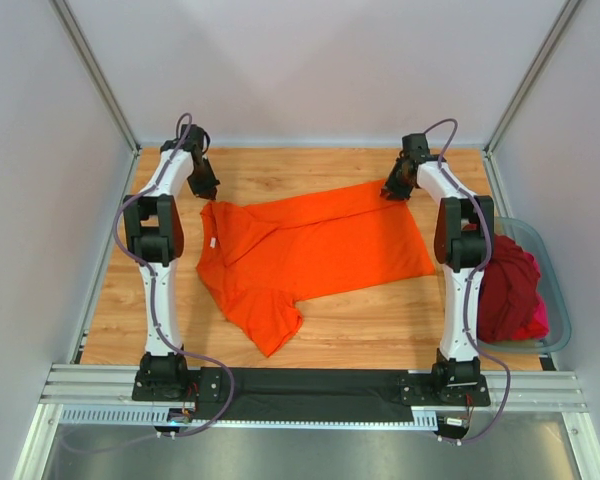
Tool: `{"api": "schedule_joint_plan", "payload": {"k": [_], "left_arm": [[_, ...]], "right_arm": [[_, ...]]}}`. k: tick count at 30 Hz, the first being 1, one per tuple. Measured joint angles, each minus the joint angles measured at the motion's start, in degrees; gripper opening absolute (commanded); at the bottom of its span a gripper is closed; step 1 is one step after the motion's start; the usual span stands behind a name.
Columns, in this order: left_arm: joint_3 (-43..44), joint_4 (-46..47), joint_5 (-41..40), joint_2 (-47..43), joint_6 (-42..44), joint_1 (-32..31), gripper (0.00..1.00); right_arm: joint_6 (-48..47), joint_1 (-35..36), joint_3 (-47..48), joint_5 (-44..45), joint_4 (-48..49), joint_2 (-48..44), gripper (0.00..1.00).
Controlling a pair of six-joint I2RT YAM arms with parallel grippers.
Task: Fold and stack the t-shirts
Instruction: Fold the tshirt
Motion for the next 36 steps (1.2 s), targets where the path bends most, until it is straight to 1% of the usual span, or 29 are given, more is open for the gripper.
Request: {"api": "schedule_joint_plan", "payload": {"k": [1, 8, 16, 18, 20, 23, 29, 36], "left_arm": [[-0.1, -0.2, -0.3, 0.0, 0.0, 0.0, 0.0], [-1.3, -0.2, -1.1, -0.2, -1.4, 1.8, 0.0], [-8.9, 3.1, -0.3, -4.6, -3.2, 4.9, 0.0], [-9.3, 4.3, 1.5, -5.1, -3.2, 5.2, 0.21], [-8.9, 4.7, 3.4, -5.3, -3.8, 5.2, 0.38], [-8.3, 5.0, 6.0, -5.4, -5.0, 5.1, 0.4], [-8.1, 5.1, 9.5, -5.5, -6.6, 4.4, 0.41], [-7.4, 5.2, 11.0, -5.4, -7.8, 3.6, 0.41]], "right_arm": [[0.4, 0.0, 0.0, 0.7, 0.0, 0.0, 0.27], [3.9, 0.3, -1.0, 4.5, 0.6, -0.5, 0.24], [6.2, 0.3, -3.2, 7.0, 1.6, -1.8, 0.24], [6.4, 0.3, -3.4, 7.3, 1.6, -1.9, 0.24], [6.6, 0.3, -3.5, 7.4, 1.6, -1.9, 0.24], [6.9, 0.3, -3.5, 7.5, 1.7, -2.0, 0.24], [7.3, 0.3, -3.7, 7.6, 1.8, -2.1, 0.24], [7.5, 0.3, -3.7, 7.6, 1.8, -2.1, 0.24]]}}
